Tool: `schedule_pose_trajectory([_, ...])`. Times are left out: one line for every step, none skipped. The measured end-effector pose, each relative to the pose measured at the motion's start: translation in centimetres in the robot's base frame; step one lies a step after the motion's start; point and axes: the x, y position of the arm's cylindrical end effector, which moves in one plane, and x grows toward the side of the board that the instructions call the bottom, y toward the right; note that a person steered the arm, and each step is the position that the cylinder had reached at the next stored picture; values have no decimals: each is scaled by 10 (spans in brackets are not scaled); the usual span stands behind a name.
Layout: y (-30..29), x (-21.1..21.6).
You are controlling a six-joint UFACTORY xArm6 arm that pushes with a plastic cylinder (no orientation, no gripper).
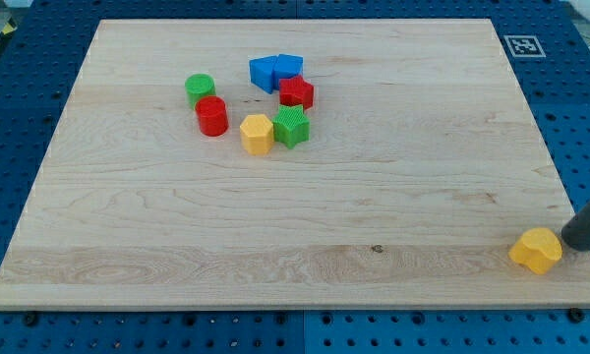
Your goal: Slide the yellow hexagon slightly down
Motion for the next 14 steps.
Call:
schedule_pose_trajectory([-30,-34])
schedule_pose_trajectory([-84,-55])
schedule_pose_trajectory([-143,-61])
schedule_pose_trajectory([-197,-62])
schedule_pose_trajectory([-245,-67])
schedule_pose_trajectory([-291,-73])
schedule_pose_trajectory([-327,-88])
schedule_pose_trajectory([-352,-108])
schedule_pose_trajectory([-374,-128])
schedule_pose_trajectory([-378,-157])
schedule_pose_trajectory([-360,-174])
schedule_pose_trajectory([-324,-175])
schedule_pose_trajectory([-328,-169])
schedule_pose_trajectory([-361,-168])
